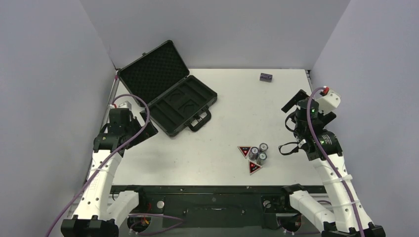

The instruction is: Pack up texas hold em set

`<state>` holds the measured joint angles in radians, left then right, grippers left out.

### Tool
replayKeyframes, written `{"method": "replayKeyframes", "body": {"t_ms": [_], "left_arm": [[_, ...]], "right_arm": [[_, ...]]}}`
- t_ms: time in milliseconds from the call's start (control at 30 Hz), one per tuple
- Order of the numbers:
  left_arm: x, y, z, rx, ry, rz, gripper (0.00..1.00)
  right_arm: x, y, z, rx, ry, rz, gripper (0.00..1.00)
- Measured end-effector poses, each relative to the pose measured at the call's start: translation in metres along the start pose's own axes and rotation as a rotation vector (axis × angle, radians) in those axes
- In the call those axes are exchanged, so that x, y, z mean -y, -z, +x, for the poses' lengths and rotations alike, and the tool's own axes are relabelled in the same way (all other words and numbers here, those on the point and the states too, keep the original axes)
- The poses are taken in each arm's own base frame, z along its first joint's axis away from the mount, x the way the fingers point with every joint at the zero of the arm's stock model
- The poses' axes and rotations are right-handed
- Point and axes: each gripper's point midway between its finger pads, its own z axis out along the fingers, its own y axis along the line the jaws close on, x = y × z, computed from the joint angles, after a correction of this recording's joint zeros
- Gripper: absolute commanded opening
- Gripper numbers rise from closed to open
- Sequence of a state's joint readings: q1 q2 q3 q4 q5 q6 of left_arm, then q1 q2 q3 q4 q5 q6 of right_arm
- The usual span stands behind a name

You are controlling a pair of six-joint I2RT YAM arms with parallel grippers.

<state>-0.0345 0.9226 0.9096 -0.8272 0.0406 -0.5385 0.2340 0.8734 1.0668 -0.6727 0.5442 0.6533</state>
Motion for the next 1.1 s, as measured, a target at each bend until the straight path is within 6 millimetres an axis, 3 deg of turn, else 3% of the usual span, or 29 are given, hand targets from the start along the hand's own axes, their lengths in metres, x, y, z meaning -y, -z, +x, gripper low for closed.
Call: {"method": "replayKeyframes", "body": {"t_ms": [333,600,800,1100], "left_arm": [[0.006,0.012,0.020,-0.046,-0.062,0.040,0.96],[0.009,0.017,0.029,-0.054,-0.135,0.063,0.96],[0.006,0.016,0.033,-0.050,-0.143,0.066,0.96],[0.005,0.026,0.034,0.018,-0.145,0.089,0.96]], "right_arm": [[0.009,0.000,0.046,-0.187,0.080,0.034,0.97],[0.002,0.015,0.081,-0.371,0.130,-0.055,0.98],[0.010,0.023,0.114,-0.545,0.175,-0.016,0.97],[0.009,0.033,0.152,-0.729,0.084,0.048,0.93]]}}
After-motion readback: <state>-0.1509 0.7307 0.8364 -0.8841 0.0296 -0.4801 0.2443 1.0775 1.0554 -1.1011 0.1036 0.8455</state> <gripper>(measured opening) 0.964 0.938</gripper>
